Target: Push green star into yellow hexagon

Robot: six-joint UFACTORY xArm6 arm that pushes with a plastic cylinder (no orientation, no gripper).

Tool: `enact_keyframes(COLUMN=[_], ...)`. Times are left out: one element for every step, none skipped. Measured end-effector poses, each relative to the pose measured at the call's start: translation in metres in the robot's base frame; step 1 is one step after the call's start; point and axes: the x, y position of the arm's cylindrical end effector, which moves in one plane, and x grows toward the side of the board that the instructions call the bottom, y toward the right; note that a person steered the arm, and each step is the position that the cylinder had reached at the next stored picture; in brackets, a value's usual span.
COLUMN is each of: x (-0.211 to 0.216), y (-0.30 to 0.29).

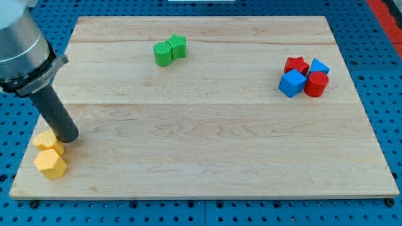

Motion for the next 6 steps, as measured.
enact_keyframes(x=[-0.031, -0.084, -0.159, -0.238, -0.272, -0.257], y=[0.059, 0.172, 0.241, 0.233, 0.167, 0.148])
